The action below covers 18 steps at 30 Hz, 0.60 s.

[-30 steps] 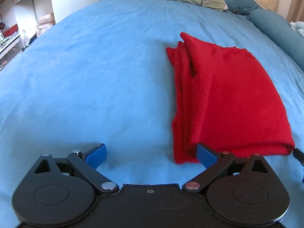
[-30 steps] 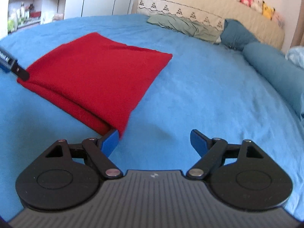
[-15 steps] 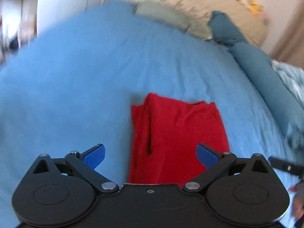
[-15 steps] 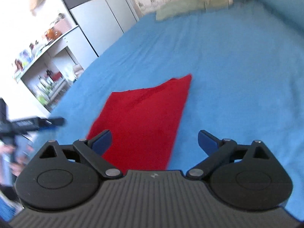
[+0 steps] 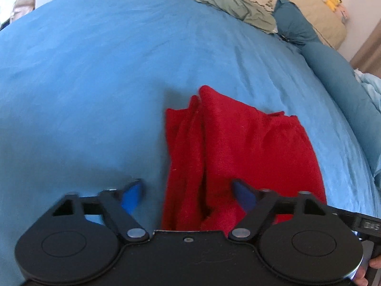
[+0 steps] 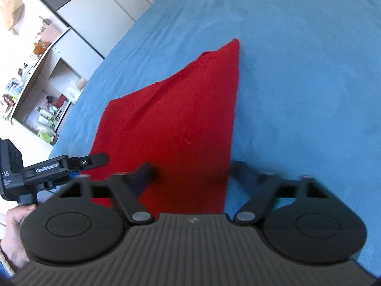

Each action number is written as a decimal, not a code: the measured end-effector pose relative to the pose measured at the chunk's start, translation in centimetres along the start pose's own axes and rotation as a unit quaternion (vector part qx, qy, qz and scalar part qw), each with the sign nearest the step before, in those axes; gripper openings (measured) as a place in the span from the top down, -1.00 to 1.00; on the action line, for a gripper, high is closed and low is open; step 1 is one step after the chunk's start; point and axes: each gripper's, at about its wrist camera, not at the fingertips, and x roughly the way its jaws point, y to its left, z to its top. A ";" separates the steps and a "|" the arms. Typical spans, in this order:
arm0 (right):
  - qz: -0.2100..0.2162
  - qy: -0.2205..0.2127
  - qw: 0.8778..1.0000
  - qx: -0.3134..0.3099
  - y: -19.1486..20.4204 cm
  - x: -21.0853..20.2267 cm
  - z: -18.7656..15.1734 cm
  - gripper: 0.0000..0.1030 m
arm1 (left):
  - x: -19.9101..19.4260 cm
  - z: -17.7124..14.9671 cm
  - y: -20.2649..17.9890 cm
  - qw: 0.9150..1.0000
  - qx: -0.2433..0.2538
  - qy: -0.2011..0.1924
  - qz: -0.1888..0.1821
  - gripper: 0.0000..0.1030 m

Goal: Fold small clothes

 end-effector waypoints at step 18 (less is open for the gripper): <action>0.012 -0.071 0.996 -0.061 2.1 -13.0 -2.3 0.28 | -11.5 -5.3 -10.0 0.993 0.080 -0.060 -0.058 0.56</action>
